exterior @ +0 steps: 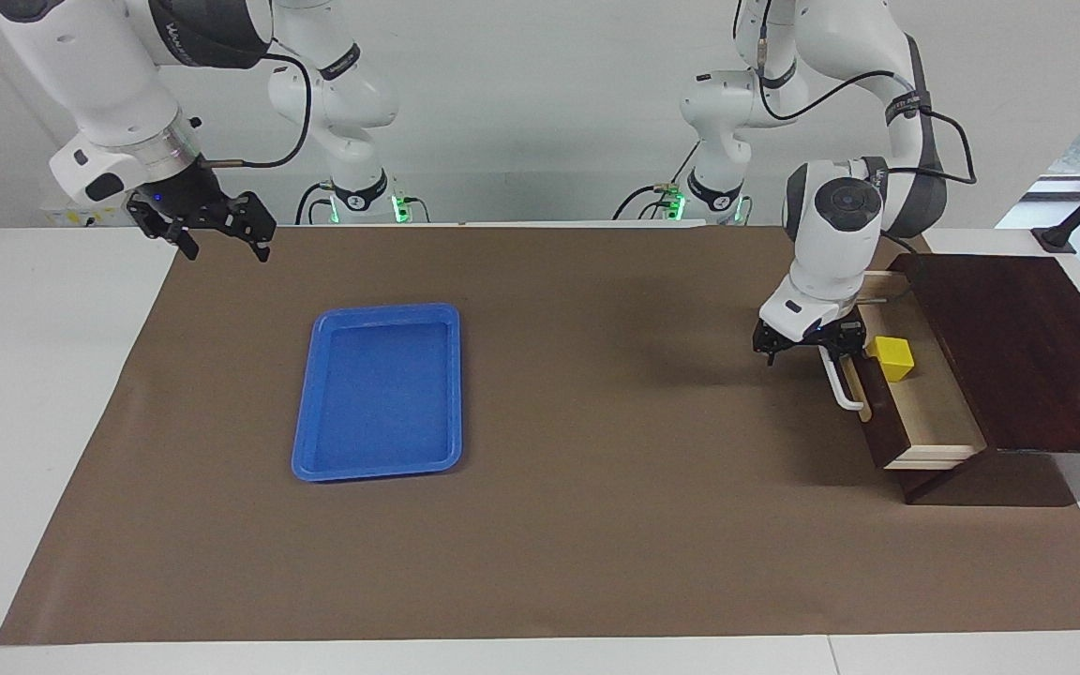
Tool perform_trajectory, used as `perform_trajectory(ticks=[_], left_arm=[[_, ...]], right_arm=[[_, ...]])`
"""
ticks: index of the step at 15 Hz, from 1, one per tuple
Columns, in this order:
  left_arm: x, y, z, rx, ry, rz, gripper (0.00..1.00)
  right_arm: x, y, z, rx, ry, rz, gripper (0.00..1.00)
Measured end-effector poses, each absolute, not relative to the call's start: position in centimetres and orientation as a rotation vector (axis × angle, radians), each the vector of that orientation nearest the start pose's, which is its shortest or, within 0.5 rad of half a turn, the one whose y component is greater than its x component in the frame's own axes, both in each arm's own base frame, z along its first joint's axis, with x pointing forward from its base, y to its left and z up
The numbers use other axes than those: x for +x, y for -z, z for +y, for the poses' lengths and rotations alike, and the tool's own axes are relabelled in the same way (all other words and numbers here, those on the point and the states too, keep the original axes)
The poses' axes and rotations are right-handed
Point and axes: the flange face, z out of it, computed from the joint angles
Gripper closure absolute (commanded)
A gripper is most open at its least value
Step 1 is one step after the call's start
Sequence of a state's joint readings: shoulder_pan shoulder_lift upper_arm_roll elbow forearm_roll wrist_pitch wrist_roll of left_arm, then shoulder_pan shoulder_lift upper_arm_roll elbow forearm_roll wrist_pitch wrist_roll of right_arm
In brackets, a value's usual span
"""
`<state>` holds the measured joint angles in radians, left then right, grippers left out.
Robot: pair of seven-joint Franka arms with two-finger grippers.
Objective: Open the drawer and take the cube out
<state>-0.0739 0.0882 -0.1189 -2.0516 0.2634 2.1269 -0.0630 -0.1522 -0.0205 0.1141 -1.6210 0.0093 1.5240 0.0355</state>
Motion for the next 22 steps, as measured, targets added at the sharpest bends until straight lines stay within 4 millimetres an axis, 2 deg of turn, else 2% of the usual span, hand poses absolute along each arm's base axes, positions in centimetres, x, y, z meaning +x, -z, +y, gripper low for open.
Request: perform_trajectory(ticks=[4,6,11,14,16,17,19,22], left_arm=[[55.6,-39.8,-9.8,-2.898,0.006,0.401,0.00],[55.7,-40.9,-10.3,-2.889,-0.025,0.402,0.00],[56.5,-47.6,-12.4,-2.967,-0.035,0.349,0.00],[56.4,-51.6,-12.0,-3.028,-0.034,0.271,0.00],[56.4,-53.6,-10.4,-3.049,-0.007,0.080,0.00],[56.5,-54.2,-9.4,-3.052,0.014,-0.089,0.00],[56.7,-54.4,-7.0,-3.030,0.026,-0.388,0.00],[57.1,-54.5,-3.8,-2.991,0.029,-0.669,0.00]], right_arm=[[54.2,-60.8,-1.8,-3.130,-0.120,0.113,0.00],[54.2,-60.8,-1.7,-3.130,-0.120,0.110,0.00],[54.2,-60.8,-1.7,-3.131,-0.120,0.109,0.00],[54.2,-60.8,-1.7,-3.131,-0.120,0.109,0.00],[54.2,-60.8,-1.7,-3.131,-0.120,0.109,0.00],[54.2,-60.8,-1.7,-3.131,-0.120,0.108,0.00],[54.1,-60.8,-1.6,-3.131,-0.120,0.108,0.00],[54.1,-60.9,-1.6,-3.131,-0.119,0.107,0.00]])
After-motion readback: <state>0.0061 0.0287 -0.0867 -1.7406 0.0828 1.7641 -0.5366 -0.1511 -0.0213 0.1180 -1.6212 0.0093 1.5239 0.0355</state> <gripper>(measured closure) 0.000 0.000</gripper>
